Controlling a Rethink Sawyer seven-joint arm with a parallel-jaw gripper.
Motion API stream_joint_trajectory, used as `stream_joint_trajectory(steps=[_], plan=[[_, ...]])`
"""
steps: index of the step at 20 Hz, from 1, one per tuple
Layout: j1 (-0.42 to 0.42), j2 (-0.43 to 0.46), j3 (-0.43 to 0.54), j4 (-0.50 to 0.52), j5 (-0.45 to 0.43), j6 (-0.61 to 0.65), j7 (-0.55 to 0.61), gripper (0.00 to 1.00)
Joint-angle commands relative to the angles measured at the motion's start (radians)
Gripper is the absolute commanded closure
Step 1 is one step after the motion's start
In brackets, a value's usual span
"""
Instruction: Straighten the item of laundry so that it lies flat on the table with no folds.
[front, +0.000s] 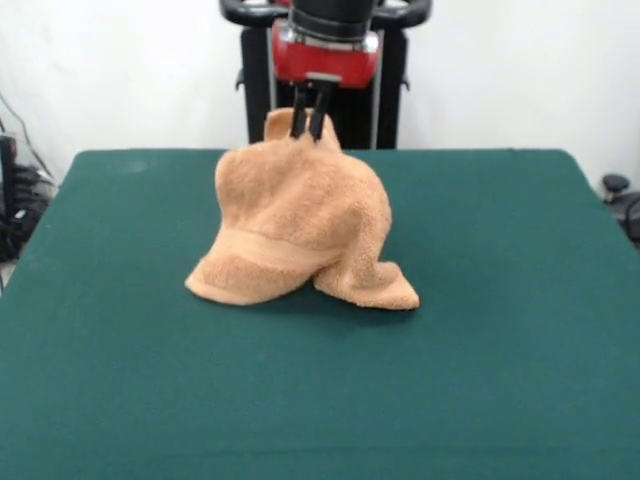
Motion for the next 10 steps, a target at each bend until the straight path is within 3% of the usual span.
stream_joint_trajectory(steps=[1, 6, 10], plan=[[0.118, -0.144, 0.025, 0.058, 0.013, 0.231, 0.102, 1.0], [0.118, -0.166, 0.035, 0.003, 0.019, 0.345, 0.056, 1.0], [0.076, -0.145, 0.061, 0.004, -0.007, 0.306, -0.002, 1.0]])
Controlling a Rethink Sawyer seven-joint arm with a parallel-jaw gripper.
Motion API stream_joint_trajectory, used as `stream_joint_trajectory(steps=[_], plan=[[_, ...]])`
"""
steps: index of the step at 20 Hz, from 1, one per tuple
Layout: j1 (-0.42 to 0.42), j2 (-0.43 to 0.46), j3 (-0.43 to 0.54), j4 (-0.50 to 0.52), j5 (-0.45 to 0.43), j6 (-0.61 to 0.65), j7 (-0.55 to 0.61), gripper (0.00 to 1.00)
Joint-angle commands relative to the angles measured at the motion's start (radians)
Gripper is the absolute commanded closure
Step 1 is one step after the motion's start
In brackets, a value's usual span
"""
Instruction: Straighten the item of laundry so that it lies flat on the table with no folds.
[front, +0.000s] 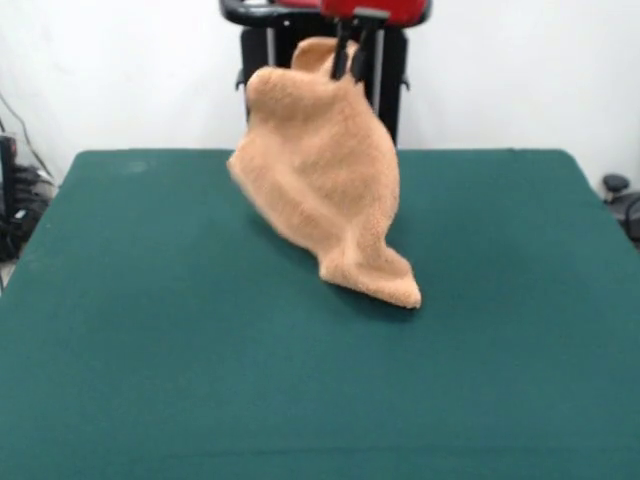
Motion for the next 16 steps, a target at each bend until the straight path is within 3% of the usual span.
stream_joint_trajectory(steps=[1, 10, 16], plan=[[-0.035, -0.001, 0.078, 0.003, -0.022, 0.09, -0.012, 1.0], [-0.16, 0.163, 0.116, -0.006, -0.187, -0.172, -0.068, 1.0], [-0.22, 0.151, 0.166, 0.003, -0.227, -0.183, -0.087, 1.0]])
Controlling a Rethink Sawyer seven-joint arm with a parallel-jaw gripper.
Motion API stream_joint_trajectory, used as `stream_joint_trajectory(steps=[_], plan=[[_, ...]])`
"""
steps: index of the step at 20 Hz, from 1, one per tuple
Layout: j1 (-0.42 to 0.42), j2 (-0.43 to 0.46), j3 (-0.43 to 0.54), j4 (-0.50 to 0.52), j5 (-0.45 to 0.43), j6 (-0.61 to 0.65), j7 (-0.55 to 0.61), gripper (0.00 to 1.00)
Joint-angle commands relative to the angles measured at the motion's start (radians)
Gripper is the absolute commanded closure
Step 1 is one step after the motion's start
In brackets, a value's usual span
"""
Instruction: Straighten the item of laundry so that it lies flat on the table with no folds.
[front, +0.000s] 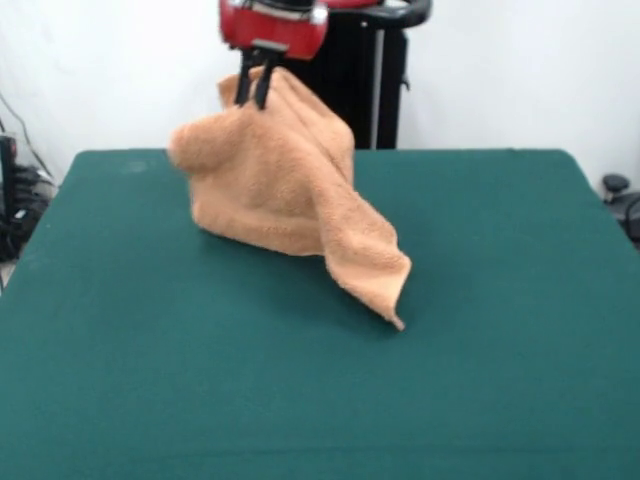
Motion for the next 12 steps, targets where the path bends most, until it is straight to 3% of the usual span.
stream_joint_trajectory(steps=[1, 12], plan=[[-0.039, 0.047, 0.167, 0.013, -0.06, -0.025, -0.09, 1.0], [-0.06, -0.066, 0.272, -0.085, 0.058, 0.26, -0.123, 1.0]])
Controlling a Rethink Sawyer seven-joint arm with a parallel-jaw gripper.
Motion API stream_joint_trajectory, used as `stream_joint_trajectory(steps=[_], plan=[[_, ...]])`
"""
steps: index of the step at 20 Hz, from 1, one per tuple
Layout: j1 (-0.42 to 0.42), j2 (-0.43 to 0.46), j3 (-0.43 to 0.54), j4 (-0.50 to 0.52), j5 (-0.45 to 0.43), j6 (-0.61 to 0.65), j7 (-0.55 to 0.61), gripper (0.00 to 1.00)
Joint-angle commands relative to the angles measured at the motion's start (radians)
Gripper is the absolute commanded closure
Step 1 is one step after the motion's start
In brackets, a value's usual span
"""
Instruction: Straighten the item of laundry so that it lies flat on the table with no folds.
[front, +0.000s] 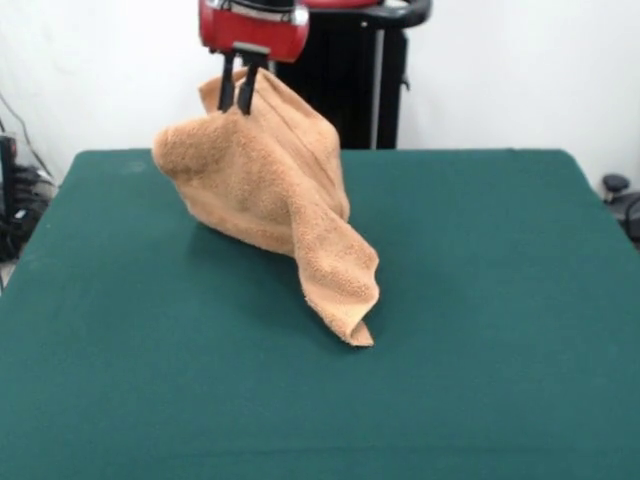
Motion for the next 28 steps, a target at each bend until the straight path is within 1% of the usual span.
stream_joint_trajectory(steps=[1, 5, 11, 15, 23, 28], plan=[[0.01, -0.037, 0.195, -0.09, 0.08, 0.253, -0.118, 1.0], [0.018, -0.023, 0.215, -0.16, 0.097, 0.325, -0.092, 1.0], [0.045, 0.043, 0.228, -0.278, 0.09, 0.355, -0.024, 1.0], [0.079, 0.066, 0.218, -0.351, 0.091, 0.401, 0.027, 1.0], [0.217, 0.14, 0.163, -0.489, 0.116, 0.474, 0.211, 1.0], [0.298, 0.139, 0.133, -0.513, 0.166, 0.515, 0.287, 1.0]])
